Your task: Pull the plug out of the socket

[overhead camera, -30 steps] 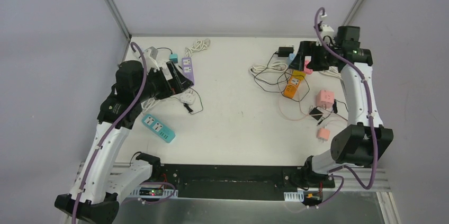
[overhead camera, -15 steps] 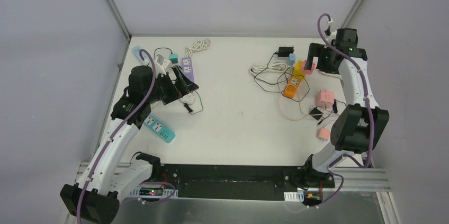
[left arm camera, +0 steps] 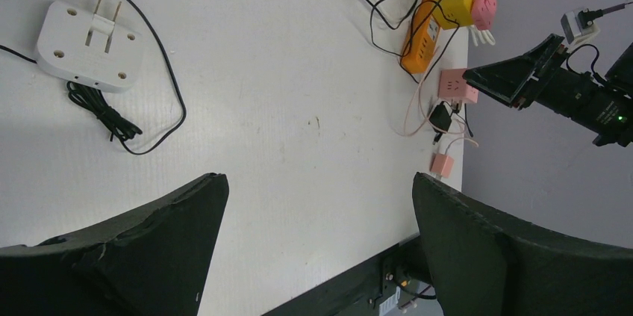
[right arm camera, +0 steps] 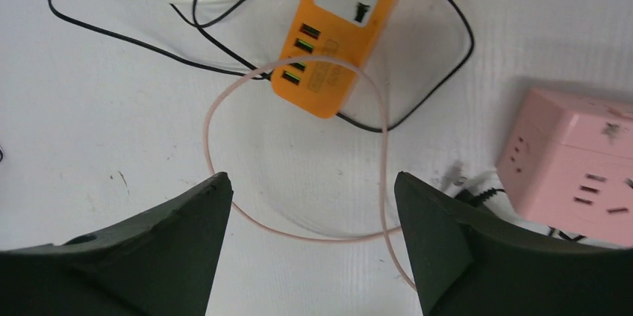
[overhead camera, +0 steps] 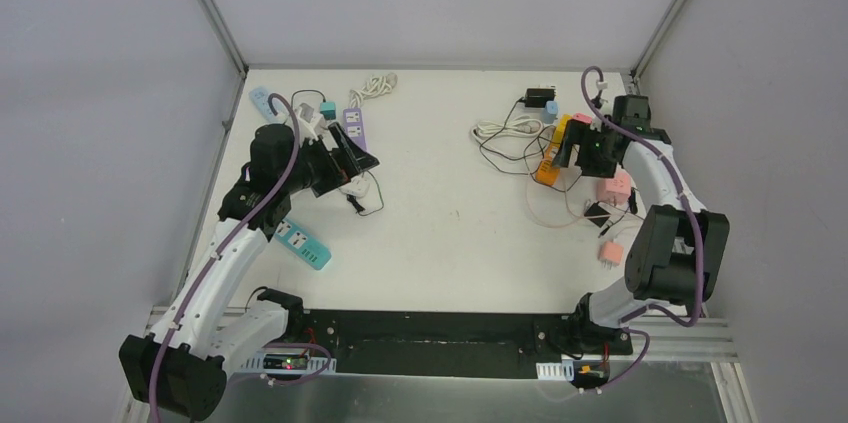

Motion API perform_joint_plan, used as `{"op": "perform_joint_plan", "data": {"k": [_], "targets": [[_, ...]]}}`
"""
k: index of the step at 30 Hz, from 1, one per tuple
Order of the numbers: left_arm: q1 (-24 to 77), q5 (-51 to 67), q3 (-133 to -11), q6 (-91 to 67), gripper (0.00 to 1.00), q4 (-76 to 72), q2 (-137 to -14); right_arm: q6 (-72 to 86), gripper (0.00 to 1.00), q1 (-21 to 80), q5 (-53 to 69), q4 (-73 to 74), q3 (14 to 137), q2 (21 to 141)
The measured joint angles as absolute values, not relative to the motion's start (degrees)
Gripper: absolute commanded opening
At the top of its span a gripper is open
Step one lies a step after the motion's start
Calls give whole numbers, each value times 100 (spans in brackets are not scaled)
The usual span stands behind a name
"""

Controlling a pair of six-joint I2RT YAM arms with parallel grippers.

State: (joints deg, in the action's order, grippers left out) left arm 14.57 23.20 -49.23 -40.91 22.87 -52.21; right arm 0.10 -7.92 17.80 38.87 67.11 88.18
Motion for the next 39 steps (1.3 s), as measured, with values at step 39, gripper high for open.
{"op": "perform_joint_plan", "data": {"k": [39], "targets": [[1457, 2434, -4589, -4416, 96, 2182, -4668, 1000, 78, 620, -1070, 2593, 7118, 10812]]}}
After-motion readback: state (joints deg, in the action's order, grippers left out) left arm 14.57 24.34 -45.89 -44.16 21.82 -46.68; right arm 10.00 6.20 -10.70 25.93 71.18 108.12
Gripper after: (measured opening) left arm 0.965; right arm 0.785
